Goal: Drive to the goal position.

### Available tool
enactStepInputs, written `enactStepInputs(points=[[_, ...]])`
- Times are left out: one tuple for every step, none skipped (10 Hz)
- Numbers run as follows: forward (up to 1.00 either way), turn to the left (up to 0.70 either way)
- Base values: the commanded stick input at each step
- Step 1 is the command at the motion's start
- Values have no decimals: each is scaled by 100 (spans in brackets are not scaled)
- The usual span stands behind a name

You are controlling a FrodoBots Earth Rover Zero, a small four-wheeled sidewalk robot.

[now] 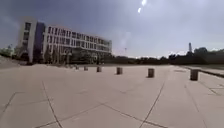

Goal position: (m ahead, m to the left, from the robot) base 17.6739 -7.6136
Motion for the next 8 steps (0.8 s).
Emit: enactStepInputs(points=[[70, -29], [70, -29], [70, -29], [70, -28], [70, -28], [70, -28], [70, -22], [70, -2]])
